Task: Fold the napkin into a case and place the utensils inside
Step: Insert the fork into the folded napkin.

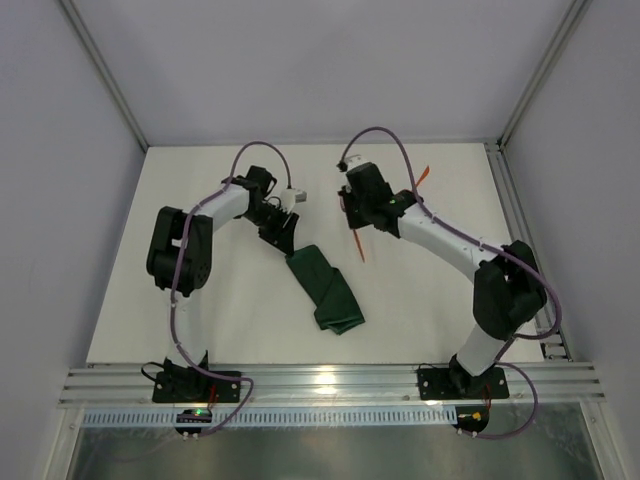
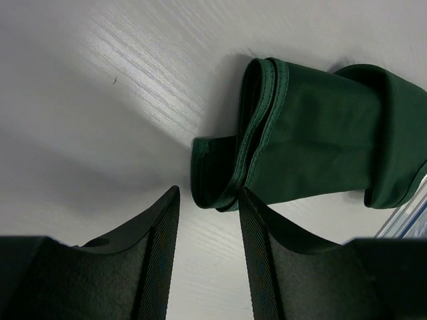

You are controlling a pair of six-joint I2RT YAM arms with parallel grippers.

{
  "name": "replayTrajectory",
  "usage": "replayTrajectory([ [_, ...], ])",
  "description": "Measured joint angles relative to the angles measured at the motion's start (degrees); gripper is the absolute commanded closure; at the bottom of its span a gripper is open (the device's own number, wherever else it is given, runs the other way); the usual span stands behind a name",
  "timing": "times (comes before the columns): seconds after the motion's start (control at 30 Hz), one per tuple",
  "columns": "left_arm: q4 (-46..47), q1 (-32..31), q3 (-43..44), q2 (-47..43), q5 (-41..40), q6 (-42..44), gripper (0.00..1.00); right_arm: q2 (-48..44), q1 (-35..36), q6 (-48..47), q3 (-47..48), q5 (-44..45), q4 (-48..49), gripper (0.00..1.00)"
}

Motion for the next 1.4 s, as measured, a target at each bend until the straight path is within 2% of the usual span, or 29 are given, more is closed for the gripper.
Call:
replayTrajectory([
  [0.13,0.00,0.07,-0.02,1.60,-0.02,0.00,0.57,-4.94,13.51,2.99,-1.25,-1.05,9.94,0.96],
  [0.2,-0.02,0.24,-0.02,1.95,0.52,-0.22,0.58,-5.05,16.81,4.22,-2.47,-0.92,14.05,0.96],
  [0.33,0.02,0.81,-0.02,2.27,1.33,-0.24,0.67,-2.40,21.09,6.05,-4.87,0.76,18.53,0.96],
  [0.5,-0.07,1.22,-0.02,2.93,2.23,-0.28,0.78,2.38,23.02,7.41,-5.73,1.16,20.20,0.96],
  [0.73,-0.15,1.22,-0.02,3.43,2.78,-0.26,0.98,4.37,24.20,8.15,-7.63,2.38,20.20,0.96],
  [1.0,-0.24,1.36,-0.02,3.65,3.23,-0.26,1.00,4.37,26.53,8.00,-7.82,4.59,16.31,0.96],
  [1.4,-0.24,1.40,-0.02,3.65,3.28,-0.26,1.00,4.74,29.00,10.67,-7.30,6.47,3.61,0.96],
])
